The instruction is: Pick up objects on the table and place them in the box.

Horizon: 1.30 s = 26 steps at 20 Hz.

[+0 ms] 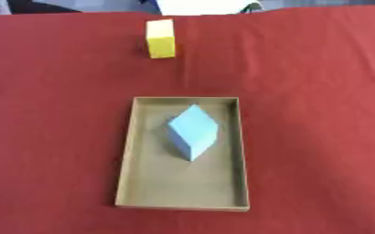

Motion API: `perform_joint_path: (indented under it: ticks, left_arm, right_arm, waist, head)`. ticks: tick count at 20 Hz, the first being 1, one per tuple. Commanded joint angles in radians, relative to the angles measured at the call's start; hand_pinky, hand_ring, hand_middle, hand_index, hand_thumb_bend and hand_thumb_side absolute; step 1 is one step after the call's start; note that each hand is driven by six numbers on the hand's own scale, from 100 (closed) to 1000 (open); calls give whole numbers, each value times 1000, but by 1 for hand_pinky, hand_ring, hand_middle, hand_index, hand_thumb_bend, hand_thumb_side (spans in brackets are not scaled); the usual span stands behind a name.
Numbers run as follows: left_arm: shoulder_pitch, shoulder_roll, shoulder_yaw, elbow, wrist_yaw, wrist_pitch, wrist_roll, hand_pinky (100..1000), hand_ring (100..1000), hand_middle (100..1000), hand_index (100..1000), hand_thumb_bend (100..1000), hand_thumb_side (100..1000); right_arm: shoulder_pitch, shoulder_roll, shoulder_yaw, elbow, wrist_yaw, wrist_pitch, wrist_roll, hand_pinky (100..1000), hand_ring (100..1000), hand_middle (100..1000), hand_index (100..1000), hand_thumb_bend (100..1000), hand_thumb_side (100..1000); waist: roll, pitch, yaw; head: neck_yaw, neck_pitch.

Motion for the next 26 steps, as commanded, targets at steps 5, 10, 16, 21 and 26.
perform_joint_path:
  ticks: [5, 10, 16, 21, 26]
  left_arm:
    - [-134, -81, -42, 229, -127, -33, -150, 863, 843, 764, 891, 439, 655]
    - [-188, -143, -47, 340, -203, -64, -219, 877, 877, 792, 916, 556, 668]
    - [-227, -193, -47, 399, -258, -99, -266, 895, 896, 806, 928, 655, 651]
    - [-241, -216, -52, 419, -283, -133, -316, 914, 919, 823, 942, 741, 629]
    - [-257, -243, -40, 437, -281, -153, -337, 927, 922, 818, 936, 721, 571]
  right_arm:
    - [-23, -21, -21, 9, -9, 12, -14, 768, 753, 659, 863, 126, 761]
    - [-28, -13, -24, 13, -7, 17, -16, 766, 748, 655, 861, 120, 768]
    - [-35, -1, -24, 16, -2, 23, -17, 764, 743, 651, 858, 117, 774]
    - [-35, 9, -25, 19, 0, 26, -17, 761, 737, 644, 855, 112, 776]
    - [-39, 26, -25, 20, -5, 29, -10, 759, 732, 637, 852, 105, 789]
  waist:
    - [4, -21, -13]
    - [6, -16, -21]
    - [10, -12, -33]
    - [13, -12, -42]
    - [20, -7, -58]
  head:
    - [16, -13]
    - [25, -19]
    - [41, -27]
    - [48, -32]
    - [59, -39]
